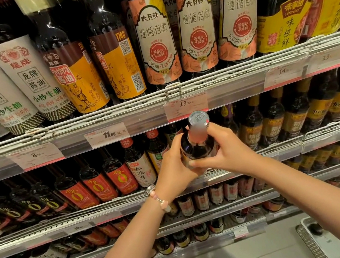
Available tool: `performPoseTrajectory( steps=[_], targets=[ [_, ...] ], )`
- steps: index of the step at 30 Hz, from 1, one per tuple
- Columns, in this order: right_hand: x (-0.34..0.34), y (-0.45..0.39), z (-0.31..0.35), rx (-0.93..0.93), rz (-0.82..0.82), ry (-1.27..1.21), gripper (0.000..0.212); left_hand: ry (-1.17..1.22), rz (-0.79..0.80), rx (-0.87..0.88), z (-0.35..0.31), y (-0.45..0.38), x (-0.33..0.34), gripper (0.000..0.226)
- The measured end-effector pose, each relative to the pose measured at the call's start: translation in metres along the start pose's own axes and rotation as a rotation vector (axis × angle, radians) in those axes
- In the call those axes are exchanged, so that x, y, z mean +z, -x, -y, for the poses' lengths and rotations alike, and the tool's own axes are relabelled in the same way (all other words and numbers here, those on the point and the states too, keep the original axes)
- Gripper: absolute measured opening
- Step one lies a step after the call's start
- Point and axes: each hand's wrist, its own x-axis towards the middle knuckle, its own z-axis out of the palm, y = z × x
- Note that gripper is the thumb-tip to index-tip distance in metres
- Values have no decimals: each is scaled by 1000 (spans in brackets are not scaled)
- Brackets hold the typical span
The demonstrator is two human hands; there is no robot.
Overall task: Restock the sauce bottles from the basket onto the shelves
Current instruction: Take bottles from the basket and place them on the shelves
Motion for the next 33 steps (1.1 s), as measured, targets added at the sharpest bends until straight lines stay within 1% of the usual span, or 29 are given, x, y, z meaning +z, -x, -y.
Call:
performPoseTrajectory(
  steps=[4, 7, 13, 17, 20, 24, 29, 33],
  targets=[
    [-3, -9, 1, 16, 73, 45, 68, -30, -53, -13, 4, -4, -1, 70],
    [-1, -12, 0, 26, 95, 89, 72, -47, -79, -8, 7, -6, 0, 66],
    [9, -14, -7, 13, 51, 127, 66, -60, -117, 5, 22, -12, 6, 65],
    [15, -13, -11, 37, 24, 147, 65, -51, -140, -18, 36, -16, 12, 62],
    [19, -14, -15, 58, -15, 168, 63, -97, -162, -40, 45, -21, 16, 64],
    [26, -16, -19, 103, -32, 217, 65, -117, -192, -55, 48, -22, 21, 55],
    [32, -15, -25, 142, -31, 264, 65, -124, -173, -75, 48, -21, 24, 44],
    [38, -19, -28, 173, -42, 277, 62, -119, -184, -103, 46, -20, 24, 45]
  ],
)
